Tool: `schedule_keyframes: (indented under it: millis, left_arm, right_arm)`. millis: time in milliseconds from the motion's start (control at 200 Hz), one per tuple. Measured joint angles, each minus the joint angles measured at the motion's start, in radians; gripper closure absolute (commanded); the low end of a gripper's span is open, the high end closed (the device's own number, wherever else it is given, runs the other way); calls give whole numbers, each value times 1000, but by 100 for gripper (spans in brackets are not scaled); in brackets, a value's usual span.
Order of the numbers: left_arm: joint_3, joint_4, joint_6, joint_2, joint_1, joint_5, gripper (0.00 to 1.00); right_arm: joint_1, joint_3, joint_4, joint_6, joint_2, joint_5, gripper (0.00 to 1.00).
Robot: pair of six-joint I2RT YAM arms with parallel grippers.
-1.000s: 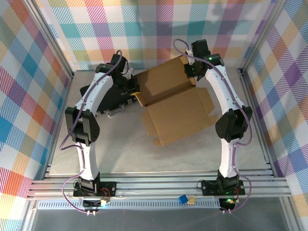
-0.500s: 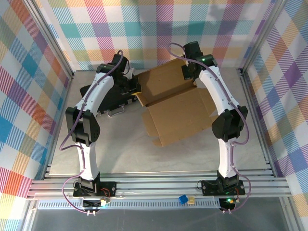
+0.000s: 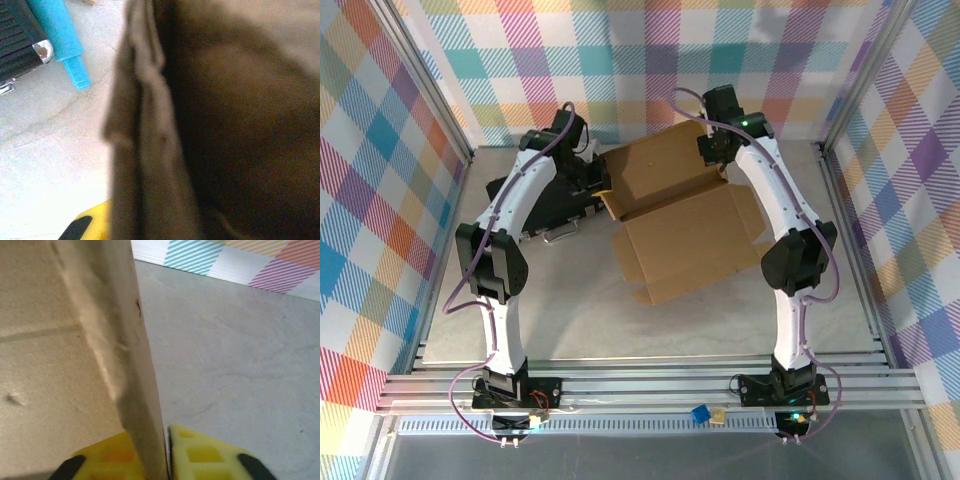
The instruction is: Fold the paper box
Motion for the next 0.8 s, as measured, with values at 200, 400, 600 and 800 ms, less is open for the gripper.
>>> schedule_keyframes:
  millis: [200,400,600,800]
  left_arm:
    - [43,-18,-11,2,0,-18,100]
    - [104,-60,-14,14,0,-33,100]
    - [117,-85,-15,21,0,-33,100]
    - [121,-94,-18,32,0,-34,100]
  right_arm:
    - [-31,30,-9,14,-18,-96,56]
    - [-61,38,-7,29,-62,-154,45]
    - [-71,84,-2,25,-68,-189,43]
    - [-71,105,8,24,-27,-196,43]
